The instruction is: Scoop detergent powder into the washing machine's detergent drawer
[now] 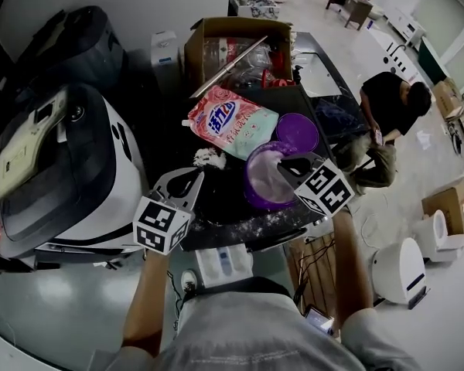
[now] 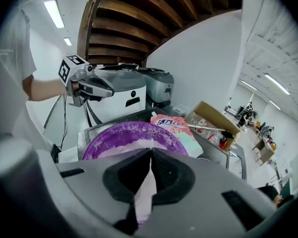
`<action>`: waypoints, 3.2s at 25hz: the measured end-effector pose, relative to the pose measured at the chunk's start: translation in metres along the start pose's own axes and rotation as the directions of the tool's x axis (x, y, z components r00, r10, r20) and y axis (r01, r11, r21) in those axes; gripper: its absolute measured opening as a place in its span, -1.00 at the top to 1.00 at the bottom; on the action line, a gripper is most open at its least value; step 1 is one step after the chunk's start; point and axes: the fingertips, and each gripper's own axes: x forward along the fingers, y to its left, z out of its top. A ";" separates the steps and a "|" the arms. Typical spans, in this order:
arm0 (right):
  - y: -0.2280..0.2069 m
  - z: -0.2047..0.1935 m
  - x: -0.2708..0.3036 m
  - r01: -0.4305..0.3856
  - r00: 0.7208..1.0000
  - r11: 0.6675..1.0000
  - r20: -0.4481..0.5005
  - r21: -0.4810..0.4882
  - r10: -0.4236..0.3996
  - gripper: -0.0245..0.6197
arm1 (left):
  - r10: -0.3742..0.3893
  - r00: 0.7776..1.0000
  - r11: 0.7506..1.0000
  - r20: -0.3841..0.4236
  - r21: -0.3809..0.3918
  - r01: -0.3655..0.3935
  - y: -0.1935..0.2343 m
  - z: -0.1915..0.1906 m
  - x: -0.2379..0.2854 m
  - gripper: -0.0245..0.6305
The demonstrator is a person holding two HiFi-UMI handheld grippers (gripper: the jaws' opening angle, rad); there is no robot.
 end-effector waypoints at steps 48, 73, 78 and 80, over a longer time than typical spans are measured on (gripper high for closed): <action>0.058 0.004 0.024 -0.279 0.915 0.902 -0.194 0.328 0.354 0.89 | -0.103 0.995 0.995 0.000 -0.011 0.103 0.044 -0.011 -0.031 0.89; 0.011 0.030 -0.064 -0.174 0.936 0.729 0.341 0.662 -0.085 0.89 | -0.183 0.982 0.983 0.045 -0.015 0.184 0.014 0.005 -0.031 0.90; 0.003 0.026 -0.097 -0.168 0.864 0.659 0.431 0.733 -0.259 0.89 | -0.201 0.978 0.980 0.060 0.004 0.201 0.004 0.014 -0.032 0.90; 0.004 0.023 -0.109 -0.165 0.834 0.634 0.450 0.756 -0.320 0.89 | -0.211 0.975 0.977 0.066 0.011 0.211 -0.001 0.018 -0.033 0.90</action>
